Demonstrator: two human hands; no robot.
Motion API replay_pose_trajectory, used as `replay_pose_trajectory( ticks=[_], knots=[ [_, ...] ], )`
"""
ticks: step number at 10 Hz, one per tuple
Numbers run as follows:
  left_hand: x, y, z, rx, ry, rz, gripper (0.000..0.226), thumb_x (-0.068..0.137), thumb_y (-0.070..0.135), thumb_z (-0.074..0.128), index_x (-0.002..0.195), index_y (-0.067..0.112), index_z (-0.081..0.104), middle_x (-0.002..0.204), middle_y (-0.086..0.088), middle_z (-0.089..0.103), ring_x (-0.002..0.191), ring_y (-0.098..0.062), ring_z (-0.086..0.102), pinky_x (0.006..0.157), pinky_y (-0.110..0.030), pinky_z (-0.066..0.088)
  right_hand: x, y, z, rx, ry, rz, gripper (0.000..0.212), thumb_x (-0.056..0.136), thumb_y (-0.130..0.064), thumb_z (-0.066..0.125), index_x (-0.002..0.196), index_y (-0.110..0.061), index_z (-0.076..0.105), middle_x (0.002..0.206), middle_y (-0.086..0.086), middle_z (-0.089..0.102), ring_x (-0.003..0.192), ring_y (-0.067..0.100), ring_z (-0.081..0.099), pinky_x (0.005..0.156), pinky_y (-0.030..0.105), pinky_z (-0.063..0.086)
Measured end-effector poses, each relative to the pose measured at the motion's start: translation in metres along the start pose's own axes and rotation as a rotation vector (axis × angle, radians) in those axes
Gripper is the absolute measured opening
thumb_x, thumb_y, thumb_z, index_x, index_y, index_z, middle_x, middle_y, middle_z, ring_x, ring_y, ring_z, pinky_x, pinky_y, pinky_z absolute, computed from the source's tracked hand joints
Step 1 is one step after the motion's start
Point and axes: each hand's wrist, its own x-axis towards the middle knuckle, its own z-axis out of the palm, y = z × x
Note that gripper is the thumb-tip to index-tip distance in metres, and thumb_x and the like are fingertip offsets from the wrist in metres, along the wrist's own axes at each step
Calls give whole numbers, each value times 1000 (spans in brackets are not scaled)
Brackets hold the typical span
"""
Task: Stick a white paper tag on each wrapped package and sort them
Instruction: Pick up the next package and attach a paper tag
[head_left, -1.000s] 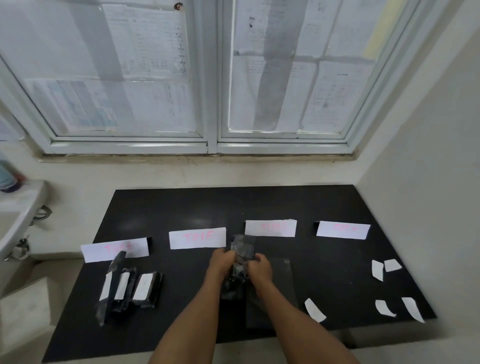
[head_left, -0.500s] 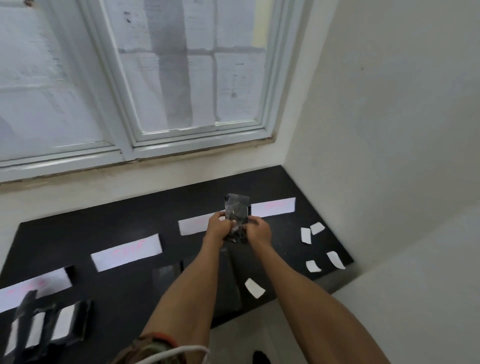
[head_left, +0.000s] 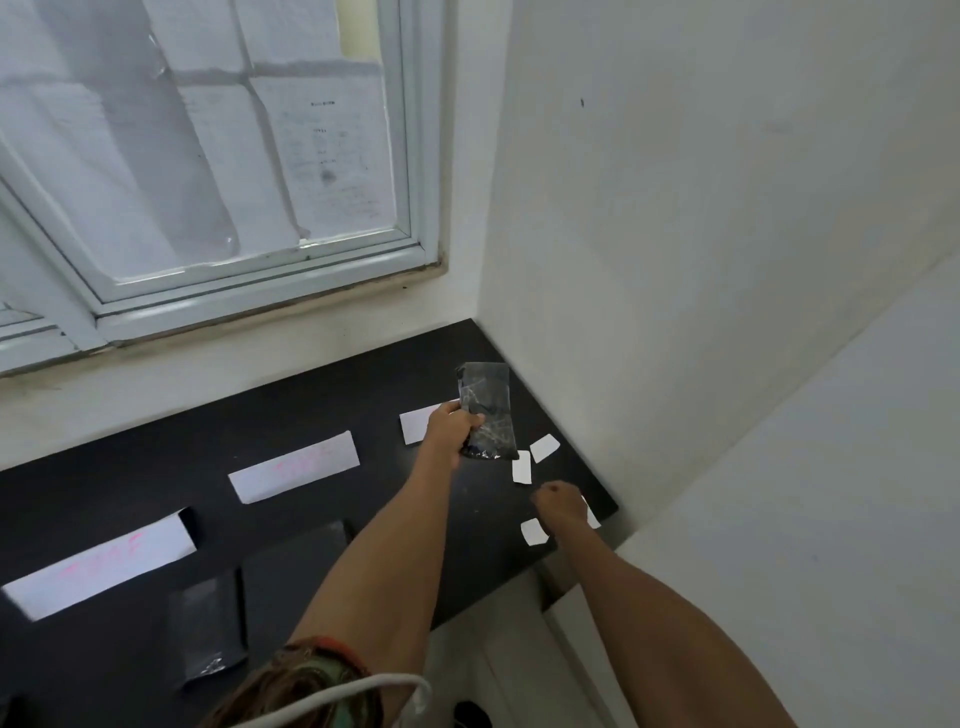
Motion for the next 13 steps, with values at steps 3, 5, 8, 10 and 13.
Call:
replay_pose_trajectory(
  ticks=[3, 5, 8, 10, 13],
  knots=[
    [29, -9, 22, 29, 46, -24, 35, 86, -10, 55, 118, 4, 58, 98, -13, 64, 75, -20, 61, 65, -32, 53, 49, 49, 7, -160, -226, 153, 41, 98, -19, 41, 136, -3, 48, 140, 13, 50, 130, 27, 47, 88, 25, 46],
    [38, -11, 26, 27, 58, -33, 32, 86, -10, 53, 112, 8, 57, 90, -9, 63, 73, -20, 60, 66, -31, 53, 53, 45, 19, -78, -255, 273, 46, 92, -19, 54, 133, 3, 48, 131, 16, 54, 119, 30, 54, 100, 32, 45],
    [38, -15, 28, 30, 50, -51, 32, 87, -9, 53, 114, 7, 56, 87, -8, 62, 75, -21, 59, 71, -34, 54, 44, 42, 13, 19, -110, 273, 49, 89, -17, 57, 132, 4, 49, 131, 19, 56, 119, 34, 56, 96, 33, 45],
    [24, -7, 17, 0, 47, -23, 33, 87, -10, 52, 116, 6, 56, 88, -8, 62, 75, -20, 60, 67, -33, 54, 29, 8, -6, 52, 90, 110, 26, 83, -13, 65, 106, -1, 69, 112, 15, 69, 107, 31, 63, 87, 29, 47],
    [-8, 21, -37, -92, 161, 29, 34, 83, 0, 52, 115, 6, 58, 115, -20, 64, 104, -37, 63, 93, -54, 52, -33, -124, 6, 592, 260, -248, 26, 78, -21, 76, 101, -10, 73, 89, 5, 74, 82, 16, 68, 78, 24, 52]
  ],
)
